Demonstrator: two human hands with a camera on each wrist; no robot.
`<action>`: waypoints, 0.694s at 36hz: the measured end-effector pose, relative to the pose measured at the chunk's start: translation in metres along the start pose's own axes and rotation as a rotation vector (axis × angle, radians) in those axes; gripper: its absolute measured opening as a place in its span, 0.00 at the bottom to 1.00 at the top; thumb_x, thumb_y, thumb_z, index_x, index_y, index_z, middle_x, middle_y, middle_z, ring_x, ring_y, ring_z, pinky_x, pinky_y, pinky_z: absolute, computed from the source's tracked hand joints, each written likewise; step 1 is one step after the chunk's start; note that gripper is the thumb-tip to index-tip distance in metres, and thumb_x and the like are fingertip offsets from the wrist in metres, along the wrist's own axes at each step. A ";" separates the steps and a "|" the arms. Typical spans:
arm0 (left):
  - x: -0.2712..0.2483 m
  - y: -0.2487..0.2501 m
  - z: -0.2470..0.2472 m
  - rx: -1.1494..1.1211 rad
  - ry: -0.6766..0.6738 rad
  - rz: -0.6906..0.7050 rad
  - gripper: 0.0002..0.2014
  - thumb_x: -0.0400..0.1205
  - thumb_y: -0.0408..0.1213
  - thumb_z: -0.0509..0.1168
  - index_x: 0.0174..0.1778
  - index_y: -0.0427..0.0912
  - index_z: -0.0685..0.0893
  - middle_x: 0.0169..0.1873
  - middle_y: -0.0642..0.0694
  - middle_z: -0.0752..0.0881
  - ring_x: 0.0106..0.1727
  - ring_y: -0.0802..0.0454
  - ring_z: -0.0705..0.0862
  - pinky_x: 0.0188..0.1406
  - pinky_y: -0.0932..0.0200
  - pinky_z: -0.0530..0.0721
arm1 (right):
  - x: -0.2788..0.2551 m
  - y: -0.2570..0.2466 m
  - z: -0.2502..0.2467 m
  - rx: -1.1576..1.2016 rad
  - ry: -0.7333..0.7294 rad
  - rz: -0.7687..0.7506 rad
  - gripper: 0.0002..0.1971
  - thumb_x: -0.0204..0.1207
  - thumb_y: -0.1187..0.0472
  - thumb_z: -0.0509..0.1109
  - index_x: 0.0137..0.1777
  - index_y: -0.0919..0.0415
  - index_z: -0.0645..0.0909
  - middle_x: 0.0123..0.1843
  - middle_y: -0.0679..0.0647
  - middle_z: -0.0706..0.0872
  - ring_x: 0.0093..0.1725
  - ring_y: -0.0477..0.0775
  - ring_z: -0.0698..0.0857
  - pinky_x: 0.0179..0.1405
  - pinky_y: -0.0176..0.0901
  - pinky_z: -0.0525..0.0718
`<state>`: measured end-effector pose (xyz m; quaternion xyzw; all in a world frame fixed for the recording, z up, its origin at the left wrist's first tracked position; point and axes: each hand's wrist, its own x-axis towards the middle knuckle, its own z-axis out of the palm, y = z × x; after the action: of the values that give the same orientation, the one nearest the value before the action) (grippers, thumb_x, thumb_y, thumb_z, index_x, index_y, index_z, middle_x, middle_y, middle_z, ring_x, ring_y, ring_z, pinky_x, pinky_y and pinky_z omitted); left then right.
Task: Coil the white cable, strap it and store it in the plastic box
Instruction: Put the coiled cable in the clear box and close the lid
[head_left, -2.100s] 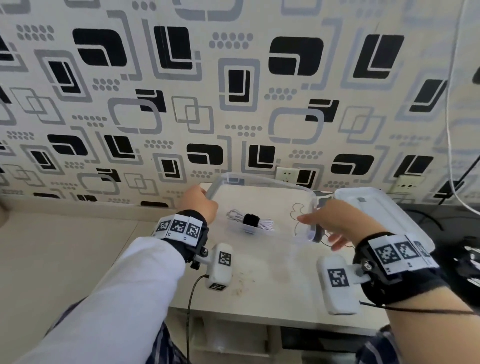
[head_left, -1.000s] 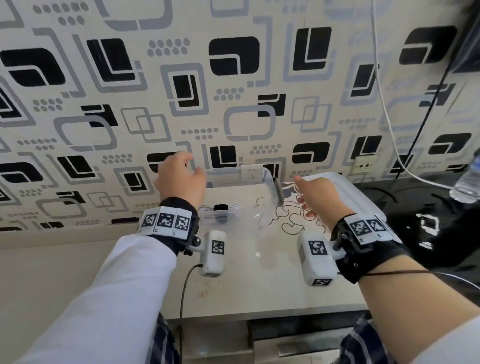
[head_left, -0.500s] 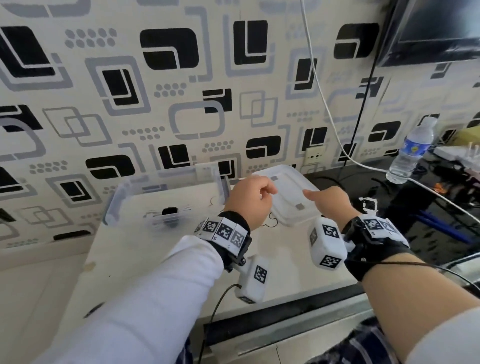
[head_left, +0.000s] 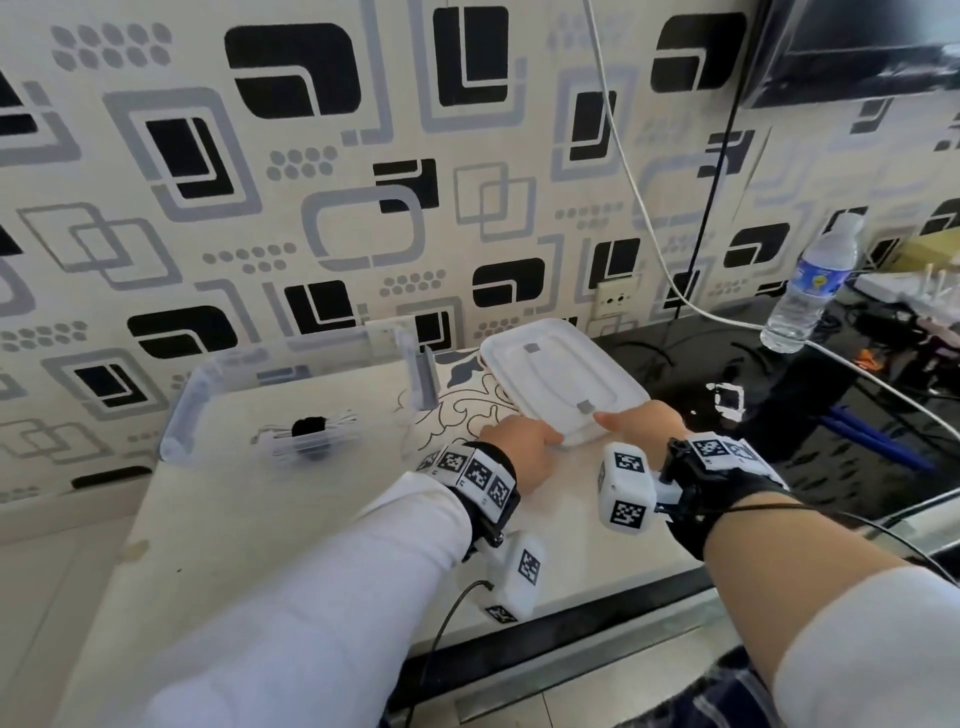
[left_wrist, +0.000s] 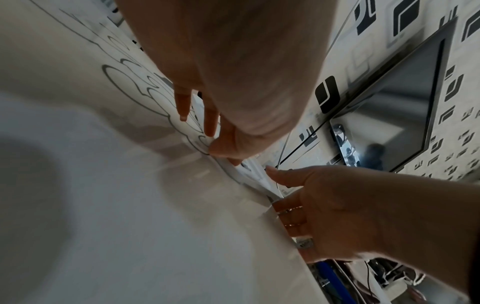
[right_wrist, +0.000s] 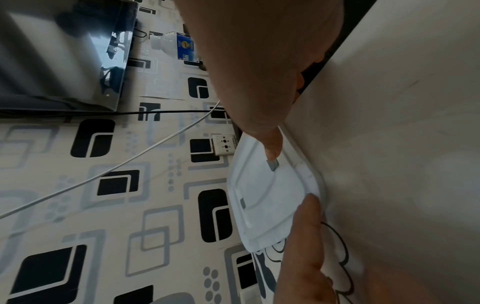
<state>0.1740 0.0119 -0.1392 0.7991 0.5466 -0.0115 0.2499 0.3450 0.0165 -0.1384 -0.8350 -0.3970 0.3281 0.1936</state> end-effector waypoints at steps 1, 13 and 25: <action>0.001 -0.001 0.001 -0.007 0.002 -0.002 0.24 0.84 0.35 0.56 0.75 0.56 0.76 0.76 0.45 0.74 0.74 0.41 0.74 0.74 0.49 0.73 | 0.000 0.000 0.001 -0.011 -0.009 -0.002 0.28 0.73 0.47 0.74 0.61 0.71 0.79 0.55 0.64 0.86 0.56 0.62 0.85 0.59 0.53 0.83; 0.014 -0.005 0.010 -0.115 0.004 -0.015 0.21 0.78 0.39 0.59 0.64 0.63 0.85 0.68 0.46 0.81 0.66 0.43 0.81 0.68 0.50 0.79 | -0.004 -0.005 0.007 -0.071 -0.031 -0.006 0.16 0.79 0.59 0.68 0.31 0.54 0.68 0.33 0.47 0.70 0.33 0.46 0.72 0.33 0.34 0.74; 0.001 -0.007 -0.005 -0.100 0.098 0.053 0.23 0.80 0.32 0.59 0.71 0.53 0.80 0.73 0.44 0.77 0.72 0.42 0.76 0.73 0.52 0.73 | 0.000 -0.013 -0.006 0.210 0.228 0.116 0.07 0.74 0.63 0.71 0.46 0.68 0.83 0.45 0.61 0.85 0.44 0.61 0.82 0.44 0.47 0.77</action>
<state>0.1665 0.0167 -0.1380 0.7995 0.5366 0.0616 0.2628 0.3424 0.0237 -0.1263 -0.8635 -0.2873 0.2814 0.3045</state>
